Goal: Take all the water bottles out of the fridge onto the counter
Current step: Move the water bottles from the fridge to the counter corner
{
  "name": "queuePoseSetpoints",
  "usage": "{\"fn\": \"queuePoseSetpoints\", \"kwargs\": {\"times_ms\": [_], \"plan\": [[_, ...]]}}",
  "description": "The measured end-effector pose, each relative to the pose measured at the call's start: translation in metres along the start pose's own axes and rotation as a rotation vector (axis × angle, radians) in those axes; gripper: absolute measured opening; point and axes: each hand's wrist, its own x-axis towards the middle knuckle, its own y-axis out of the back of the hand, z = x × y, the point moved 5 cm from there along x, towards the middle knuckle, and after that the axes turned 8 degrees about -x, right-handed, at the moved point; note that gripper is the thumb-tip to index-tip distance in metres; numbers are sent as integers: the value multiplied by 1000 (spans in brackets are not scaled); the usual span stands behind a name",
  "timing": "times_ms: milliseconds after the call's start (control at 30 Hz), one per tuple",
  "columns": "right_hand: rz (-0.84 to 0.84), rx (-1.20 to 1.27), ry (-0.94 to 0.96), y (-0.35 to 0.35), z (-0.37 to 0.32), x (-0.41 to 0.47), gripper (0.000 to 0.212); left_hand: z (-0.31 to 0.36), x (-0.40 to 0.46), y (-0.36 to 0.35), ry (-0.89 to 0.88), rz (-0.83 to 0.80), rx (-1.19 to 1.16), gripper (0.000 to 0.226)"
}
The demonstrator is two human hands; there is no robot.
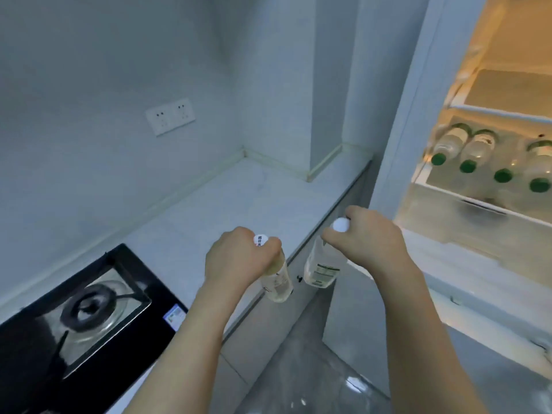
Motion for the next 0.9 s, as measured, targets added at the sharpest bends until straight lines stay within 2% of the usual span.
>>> {"fn": "queuePoseSetpoints", "kwargs": {"times_ms": [333,567,900], "plan": [[-270,45,459,-55,-165,-51,33,-128,-94,117,290,266,36,35],[-268,45,707,-65,-288,-136,32,-218,-190,204,454,465,47,38],[-359,82,995,-84,-448,-313,31,-348,-368,304,704,663,17,39]]}}
